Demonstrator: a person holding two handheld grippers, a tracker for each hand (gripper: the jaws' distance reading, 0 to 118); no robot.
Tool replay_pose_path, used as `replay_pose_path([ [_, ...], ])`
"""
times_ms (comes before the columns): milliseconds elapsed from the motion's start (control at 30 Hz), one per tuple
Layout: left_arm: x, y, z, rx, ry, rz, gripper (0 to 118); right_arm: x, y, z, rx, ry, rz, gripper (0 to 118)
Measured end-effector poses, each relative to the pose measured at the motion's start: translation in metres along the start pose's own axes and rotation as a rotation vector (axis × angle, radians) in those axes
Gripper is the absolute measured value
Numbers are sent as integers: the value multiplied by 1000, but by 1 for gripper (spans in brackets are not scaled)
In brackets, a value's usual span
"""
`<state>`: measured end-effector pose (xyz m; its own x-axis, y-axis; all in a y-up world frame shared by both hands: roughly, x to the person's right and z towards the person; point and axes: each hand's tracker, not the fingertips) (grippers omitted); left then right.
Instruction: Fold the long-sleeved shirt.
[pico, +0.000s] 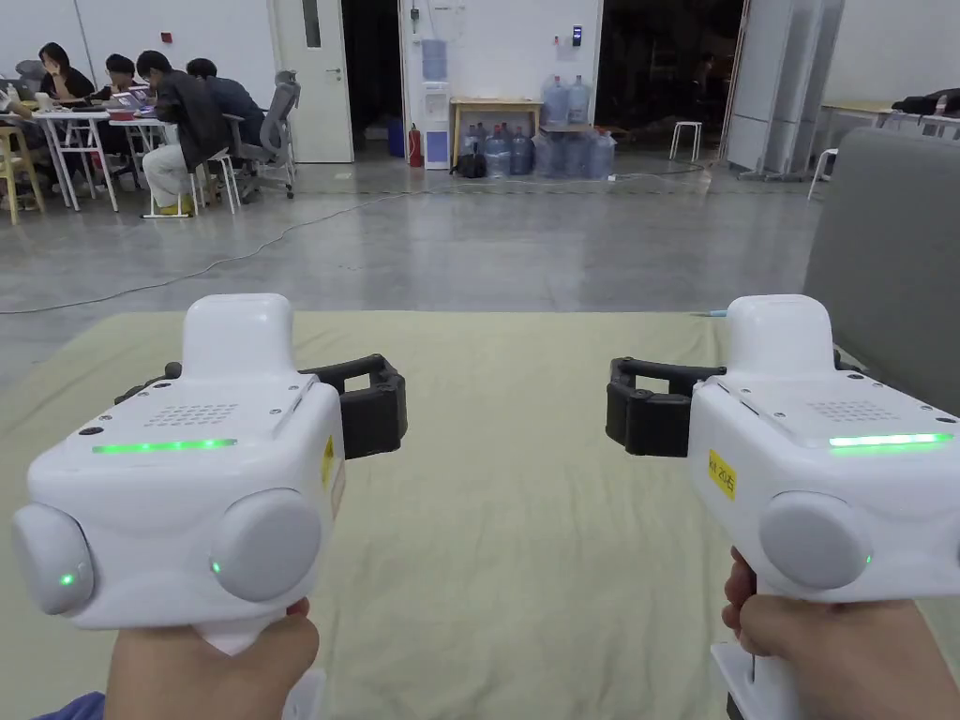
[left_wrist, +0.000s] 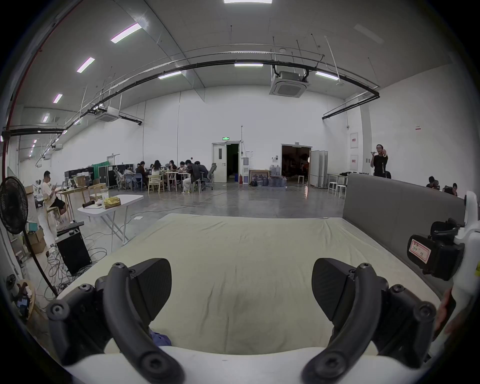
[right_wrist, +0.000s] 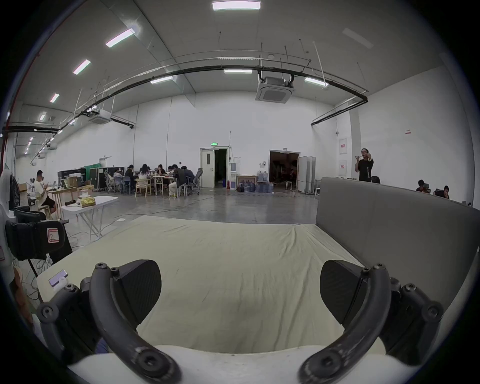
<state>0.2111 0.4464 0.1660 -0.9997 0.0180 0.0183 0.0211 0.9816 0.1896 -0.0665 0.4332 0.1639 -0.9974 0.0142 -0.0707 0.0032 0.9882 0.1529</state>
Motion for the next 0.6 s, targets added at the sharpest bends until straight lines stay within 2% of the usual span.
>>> replay_pose_path([
  [600,0,0,-5,-18,-5,3,108,2,0,0,-3,-3,-1,118],
])
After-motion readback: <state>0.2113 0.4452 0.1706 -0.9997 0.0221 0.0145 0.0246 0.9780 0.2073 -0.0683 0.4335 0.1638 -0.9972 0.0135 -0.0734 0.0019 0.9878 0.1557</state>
